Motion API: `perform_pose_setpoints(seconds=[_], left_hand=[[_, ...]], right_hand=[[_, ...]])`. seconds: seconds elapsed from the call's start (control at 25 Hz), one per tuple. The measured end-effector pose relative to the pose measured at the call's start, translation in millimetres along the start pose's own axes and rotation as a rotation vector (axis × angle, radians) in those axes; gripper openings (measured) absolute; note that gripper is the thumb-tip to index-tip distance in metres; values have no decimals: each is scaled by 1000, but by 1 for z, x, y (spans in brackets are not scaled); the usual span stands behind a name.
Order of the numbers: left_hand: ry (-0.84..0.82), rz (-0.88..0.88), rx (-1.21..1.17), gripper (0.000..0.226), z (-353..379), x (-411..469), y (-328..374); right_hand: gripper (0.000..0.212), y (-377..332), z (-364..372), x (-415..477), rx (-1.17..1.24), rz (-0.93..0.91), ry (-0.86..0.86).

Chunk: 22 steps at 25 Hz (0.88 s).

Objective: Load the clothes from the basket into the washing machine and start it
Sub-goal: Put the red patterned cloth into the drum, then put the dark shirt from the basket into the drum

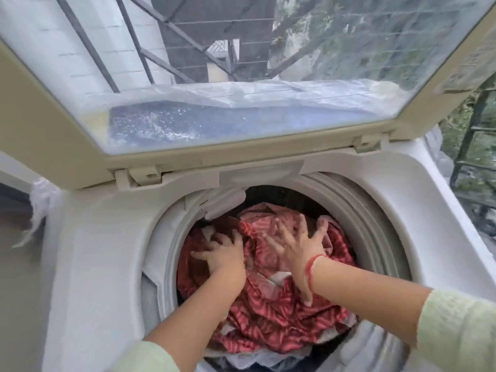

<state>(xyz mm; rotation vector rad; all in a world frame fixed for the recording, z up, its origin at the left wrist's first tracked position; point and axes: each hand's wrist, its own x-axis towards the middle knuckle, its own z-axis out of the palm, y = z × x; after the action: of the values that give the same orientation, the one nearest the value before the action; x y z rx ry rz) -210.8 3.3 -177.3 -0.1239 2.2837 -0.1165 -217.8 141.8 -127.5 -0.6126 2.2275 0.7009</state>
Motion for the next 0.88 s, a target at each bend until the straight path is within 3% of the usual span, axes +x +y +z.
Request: perform_pose_setpoints(seconds=[0.12,0.2,0.32,0.44,0.56,0.68,0.76,0.88], left_hand=[[-211,59,-119,143,28,5,-2],[-295,14,-125,139,66,18,2],[-163,-28,-26,123,91,40,4],[-193,4,46,121,84,49,5],[-266,42,8,136,68,39,-3],[-307,109,-16,129,37,5,-7],[-213,242,16,112,5,-27,-12],[162,430,-117,83,-37,-99,-40]], right_hand=[[103,-10,52,23,119,25,-120],[97,-22,77,47,139,-17,-165],[90,-30,90,81,154,-28,-159],[92,-33,91,87,112,2,-205],[89,-37,71,69,75,11,-251],[81,-37,24,39,148,-87,-345],[82,-31,-15,0,236,-181,-276],[55,-19,-59,-83,519,-215,134]])
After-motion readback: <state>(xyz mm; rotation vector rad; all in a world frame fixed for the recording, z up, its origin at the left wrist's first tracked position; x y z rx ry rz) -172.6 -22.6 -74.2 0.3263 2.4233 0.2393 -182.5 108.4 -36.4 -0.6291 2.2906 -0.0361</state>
